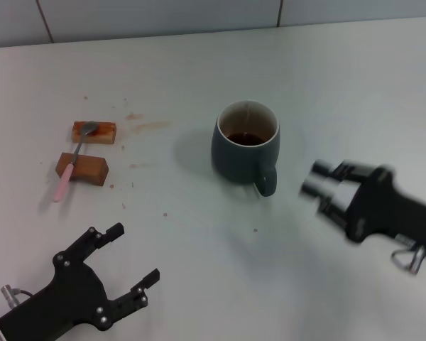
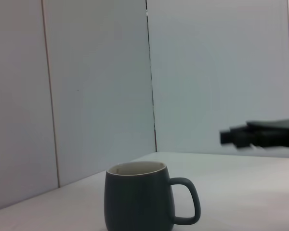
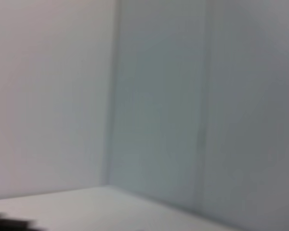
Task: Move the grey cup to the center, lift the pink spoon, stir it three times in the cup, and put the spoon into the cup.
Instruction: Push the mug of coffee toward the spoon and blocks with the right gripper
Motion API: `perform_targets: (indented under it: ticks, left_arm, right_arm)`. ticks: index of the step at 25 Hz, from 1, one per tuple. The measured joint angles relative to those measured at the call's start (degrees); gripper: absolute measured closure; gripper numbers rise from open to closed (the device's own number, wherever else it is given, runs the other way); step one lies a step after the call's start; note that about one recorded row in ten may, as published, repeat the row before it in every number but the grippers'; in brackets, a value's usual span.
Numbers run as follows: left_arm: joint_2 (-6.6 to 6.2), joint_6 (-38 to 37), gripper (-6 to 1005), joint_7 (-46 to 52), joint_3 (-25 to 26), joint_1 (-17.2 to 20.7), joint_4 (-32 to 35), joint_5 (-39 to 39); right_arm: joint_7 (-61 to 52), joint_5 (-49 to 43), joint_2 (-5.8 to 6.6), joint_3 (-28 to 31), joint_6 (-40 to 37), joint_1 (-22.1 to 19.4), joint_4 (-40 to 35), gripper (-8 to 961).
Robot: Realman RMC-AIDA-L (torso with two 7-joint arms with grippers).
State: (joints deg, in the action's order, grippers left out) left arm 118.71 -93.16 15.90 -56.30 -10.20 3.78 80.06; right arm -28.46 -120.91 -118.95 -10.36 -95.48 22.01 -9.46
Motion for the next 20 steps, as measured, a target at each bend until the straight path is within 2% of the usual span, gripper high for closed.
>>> perform_targets:
  ticks: [2, 4, 6, 7, 8, 9, 10, 12, 20]
  left_arm:
    - [-0.02, -0.2, 154, 0.0, 0.2, 0.0, 0.0, -0.2]
    - [-0.03, -0.3, 154, -0.1, 0.2, 0.0, 0.1, -0.2]
    - [-0.03, -0.4, 154, -0.1, 0.2, 0.0, 0.2, -0.2]
    - [-0.05, -0.4, 154, -0.1, 0.2, -0.1, 0.3, -0.2]
    - [-0.05, -0.4, 154, -0.1, 0.2, -0.1, 0.3, -0.2]
    - [-0.08, -0.5, 154, -0.1, 0.3, -0.1, 0.3, -0.3]
    - [-0.1, -0.5, 154, -0.1, 0.3, -0.1, 0.3, -0.3]
    - [-0.13, -0.6, 154, -0.2, 0.3, -0.1, 0.4, -0.3]
    - [-0.07, -0.7, 154, -0.2, 0.9, -0.7, 0.3, -0.4]
  right_arm:
    - [2.2, 7.2, -0.17, 0.0, 1.6, -0.7, 0.0, 508]
    - [2.5, 9.1, -0.2, 0.0, 2.7, -0.7, 0.0, 602]
    - [3.0, 11.6, -0.2, 0.0, 5.6, -0.5, -0.1, 747]
    - [3.7, 13.5, -0.18, 0.0, 9.4, 0.2, -0.1, 819]
    - [3.7, 13.5, -0.18, 0.0, 9.4, 0.2, -0.1, 837]
    - [4.1, 14.1, -0.17, -0.1, 13.4, 1.4, -0.4, 856]
    - [4.1, 14.1, -0.17, -0.1, 13.4, 1.4, -0.4, 874]
    - [4.8, 14.2, -0.19, 0.0, 18.8, 3.5, -0.4, 911]
    - [8.2, 14.1, -0.29, -0.9, 26.6, 8.7, 2.6, 907]
